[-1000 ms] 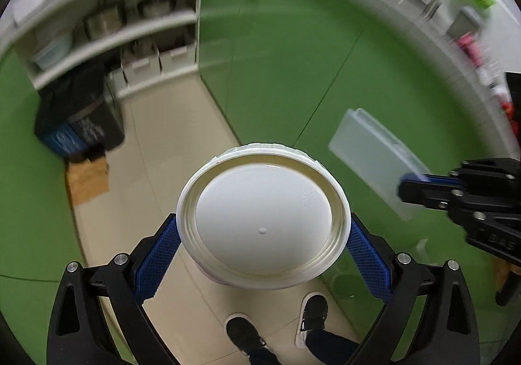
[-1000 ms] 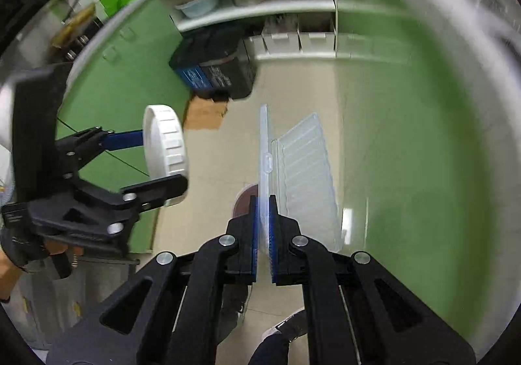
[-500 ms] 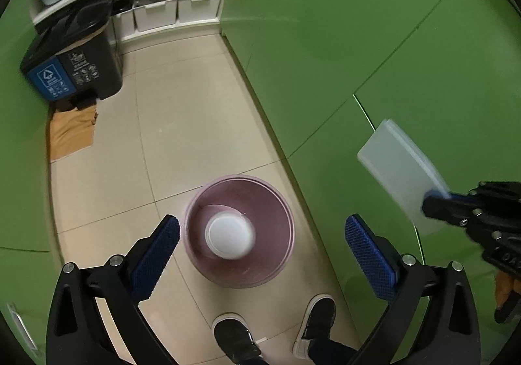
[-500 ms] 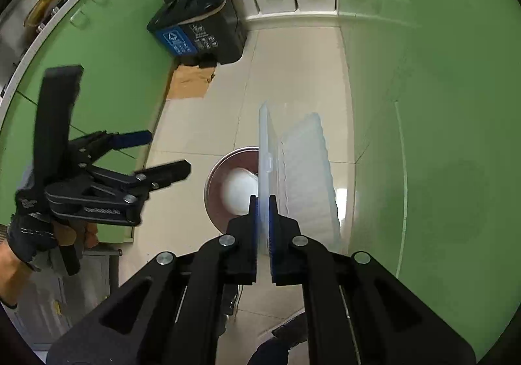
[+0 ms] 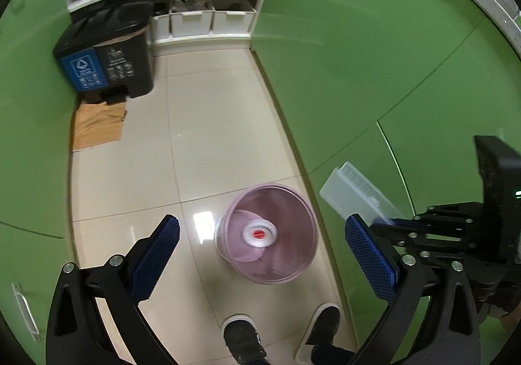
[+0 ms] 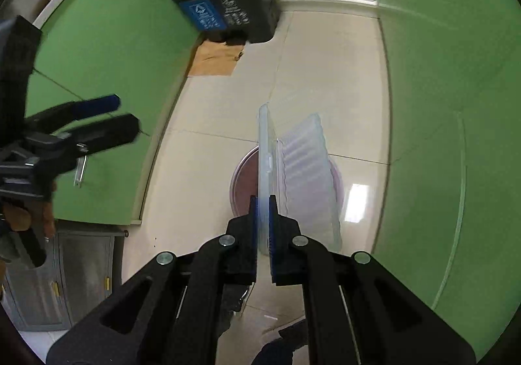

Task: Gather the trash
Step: 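Open the left tool over the bin while the right tool releases the box, then move both tools back up to the mat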

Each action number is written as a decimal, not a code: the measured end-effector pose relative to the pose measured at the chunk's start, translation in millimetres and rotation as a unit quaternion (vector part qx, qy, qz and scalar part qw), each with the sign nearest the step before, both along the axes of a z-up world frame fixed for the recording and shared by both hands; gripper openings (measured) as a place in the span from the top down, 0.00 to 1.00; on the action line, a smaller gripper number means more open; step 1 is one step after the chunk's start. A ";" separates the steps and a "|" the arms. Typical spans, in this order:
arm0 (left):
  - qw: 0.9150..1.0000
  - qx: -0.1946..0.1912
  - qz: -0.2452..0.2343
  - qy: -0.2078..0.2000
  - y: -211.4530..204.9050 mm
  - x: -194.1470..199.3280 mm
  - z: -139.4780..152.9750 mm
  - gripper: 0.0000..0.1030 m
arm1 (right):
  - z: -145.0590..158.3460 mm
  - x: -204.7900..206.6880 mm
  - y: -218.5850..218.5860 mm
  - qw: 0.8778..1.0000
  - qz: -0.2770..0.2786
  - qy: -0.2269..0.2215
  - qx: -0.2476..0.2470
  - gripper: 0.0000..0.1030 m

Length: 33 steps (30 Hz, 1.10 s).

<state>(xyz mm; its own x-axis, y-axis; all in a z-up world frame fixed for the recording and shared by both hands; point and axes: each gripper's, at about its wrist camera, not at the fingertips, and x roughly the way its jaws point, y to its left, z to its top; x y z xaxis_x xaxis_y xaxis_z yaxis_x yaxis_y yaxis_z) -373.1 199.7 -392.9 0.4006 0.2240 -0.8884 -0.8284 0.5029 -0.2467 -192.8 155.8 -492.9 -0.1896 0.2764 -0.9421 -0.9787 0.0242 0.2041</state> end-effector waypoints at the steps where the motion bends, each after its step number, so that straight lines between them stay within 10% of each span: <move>1: 1.000 0.002 0.003 0.001 0.2 -3.7 0.3 0.05 | -5.5 -2.8 3.0 1.000 0.005 0.001 -0.001 0.95; 5: 1.000 0.011 0.010 0.004 1.9 -13.8 1.7 0.05 | -12.7 -3.3 7.0 1.000 0.005 -0.010 0.003 0.72; 7: 1.000 0.013 0.012 0.005 1.9 -16.2 2.8 0.05 | -9.8 0.3 5.3 1.000 -0.004 -0.013 0.013 0.13; 19: 1.000 0.021 -0.008 0.002 -7.7 0.3 40.6 0.05 | 42.4 23.7 -14.7 0.997 -0.059 -0.047 0.010 0.06; 33: 0.993 0.068 -0.093 -0.023 -50.3 54.4 270.3 0.05 | 328.4 40.8 -92.8 0.983 -0.144 -0.054 0.101 0.03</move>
<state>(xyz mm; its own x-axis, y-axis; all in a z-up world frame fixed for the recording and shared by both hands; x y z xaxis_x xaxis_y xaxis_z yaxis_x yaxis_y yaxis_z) -318.7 149.4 -122.6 0.4860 0.2591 -0.8347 -0.7079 0.6768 -0.2022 -152.0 63.0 -164.4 0.0213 0.4876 -0.8728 -0.9536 0.2721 0.1287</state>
